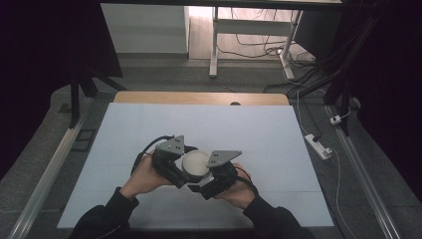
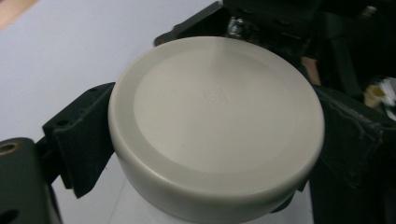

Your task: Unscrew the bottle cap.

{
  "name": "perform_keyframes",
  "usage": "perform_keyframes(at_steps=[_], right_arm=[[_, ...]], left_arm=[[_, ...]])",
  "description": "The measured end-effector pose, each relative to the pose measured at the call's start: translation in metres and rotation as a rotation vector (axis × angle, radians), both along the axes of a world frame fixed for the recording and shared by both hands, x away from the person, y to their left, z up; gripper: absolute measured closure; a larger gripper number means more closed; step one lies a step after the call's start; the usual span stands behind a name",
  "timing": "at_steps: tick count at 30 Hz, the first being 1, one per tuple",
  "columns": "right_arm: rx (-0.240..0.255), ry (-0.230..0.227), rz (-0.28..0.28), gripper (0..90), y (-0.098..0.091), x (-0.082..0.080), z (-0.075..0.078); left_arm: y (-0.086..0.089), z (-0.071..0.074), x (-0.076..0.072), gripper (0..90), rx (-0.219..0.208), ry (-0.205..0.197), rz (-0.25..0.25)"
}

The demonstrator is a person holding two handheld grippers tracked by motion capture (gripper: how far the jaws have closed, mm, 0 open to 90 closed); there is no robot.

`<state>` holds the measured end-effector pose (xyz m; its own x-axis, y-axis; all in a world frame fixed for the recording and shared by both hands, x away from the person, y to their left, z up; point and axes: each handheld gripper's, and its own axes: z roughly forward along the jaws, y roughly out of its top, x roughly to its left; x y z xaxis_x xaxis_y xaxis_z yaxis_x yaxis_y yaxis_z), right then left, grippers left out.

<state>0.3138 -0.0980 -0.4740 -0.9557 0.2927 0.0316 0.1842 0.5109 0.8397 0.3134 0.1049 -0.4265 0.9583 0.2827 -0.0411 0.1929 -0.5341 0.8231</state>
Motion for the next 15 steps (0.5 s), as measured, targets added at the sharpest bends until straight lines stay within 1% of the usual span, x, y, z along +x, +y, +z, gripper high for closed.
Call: perform_keyframes(at_steps=[1, 3, 5, 6, 9, 11, 15], right_arm=[[0.001, 0.001, -0.025, 7.3, -0.0013, 0.0011, 0.0], [0.001, -0.001, -0.032, 7.3, -0.0019, 0.0013, 0.0], [0.005, 0.0, -0.035, 7.3, -0.0025, 0.0016, 0.0003], [0.007, -0.003, -0.038, 7.3, -0.0023, 0.0014, 0.0004], [0.021, -0.006, -0.034, 7.3, -0.0018, 0.0004, 0.0023], [0.02, -0.008, -0.035, 7.3, -0.0018, 0.0004, 0.0024], [0.016, -0.014, -0.038, 7.3, -0.0023, 0.0003, 0.0025]], left_arm=[[-0.002, 0.0001, -0.0005, 7.9, 0.0, 0.002, 0.021], [-0.0046, 0.0016, -0.0018, 7.9, 0.015, -0.011, 0.039], [-0.0048, 0.0044, -0.0036, 7.9, 0.004, -0.012, 0.057], [-0.0048, 0.006, -0.0041, 7.9, 0.004, -0.009, 0.062], [-0.0047, 0.0086, -0.0061, 7.9, 0.008, -0.019, 0.068], [-0.005, 0.0089, -0.0062, 7.9, 0.01, -0.019, 0.072], [-0.0059, 0.009, -0.0061, 7.9, 0.002, -0.001, 0.08]])
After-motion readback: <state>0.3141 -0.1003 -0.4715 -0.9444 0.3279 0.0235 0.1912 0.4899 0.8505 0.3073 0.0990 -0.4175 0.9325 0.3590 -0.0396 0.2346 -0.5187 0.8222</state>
